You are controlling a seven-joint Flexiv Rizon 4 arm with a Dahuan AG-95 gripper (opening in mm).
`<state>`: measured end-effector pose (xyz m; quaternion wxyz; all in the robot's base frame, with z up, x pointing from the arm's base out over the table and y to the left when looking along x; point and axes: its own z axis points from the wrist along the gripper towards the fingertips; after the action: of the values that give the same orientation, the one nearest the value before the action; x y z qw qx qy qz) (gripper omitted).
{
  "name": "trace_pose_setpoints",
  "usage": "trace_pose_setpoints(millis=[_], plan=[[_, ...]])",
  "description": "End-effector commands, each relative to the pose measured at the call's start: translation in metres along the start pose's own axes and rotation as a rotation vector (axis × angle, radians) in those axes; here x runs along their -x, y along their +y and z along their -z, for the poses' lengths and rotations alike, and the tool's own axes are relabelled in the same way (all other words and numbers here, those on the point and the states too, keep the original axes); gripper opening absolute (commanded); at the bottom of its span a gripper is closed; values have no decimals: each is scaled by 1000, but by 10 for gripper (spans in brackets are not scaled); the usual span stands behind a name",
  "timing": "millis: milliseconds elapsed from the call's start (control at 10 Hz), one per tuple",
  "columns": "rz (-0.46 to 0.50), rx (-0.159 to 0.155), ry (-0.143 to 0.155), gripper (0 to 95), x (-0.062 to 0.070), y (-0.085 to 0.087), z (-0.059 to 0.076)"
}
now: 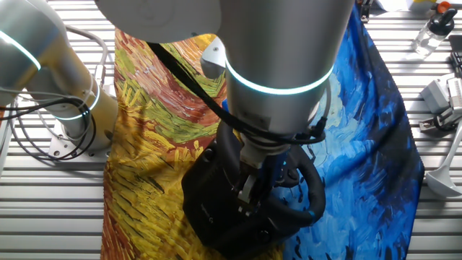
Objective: Rotate the steering wheel 90 degrees counterclockwise
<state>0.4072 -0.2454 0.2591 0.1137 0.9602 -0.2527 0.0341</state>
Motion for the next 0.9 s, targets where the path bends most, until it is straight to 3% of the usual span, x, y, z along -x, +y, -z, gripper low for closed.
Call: trace_pose_setpoints(millis=[100,700,900], plan=[[-5,-8,-3,380,-1,1,1],[-23,-13,-8,380,-3,-1,5],[-47,-17,-34,380,-3,-1,4]])
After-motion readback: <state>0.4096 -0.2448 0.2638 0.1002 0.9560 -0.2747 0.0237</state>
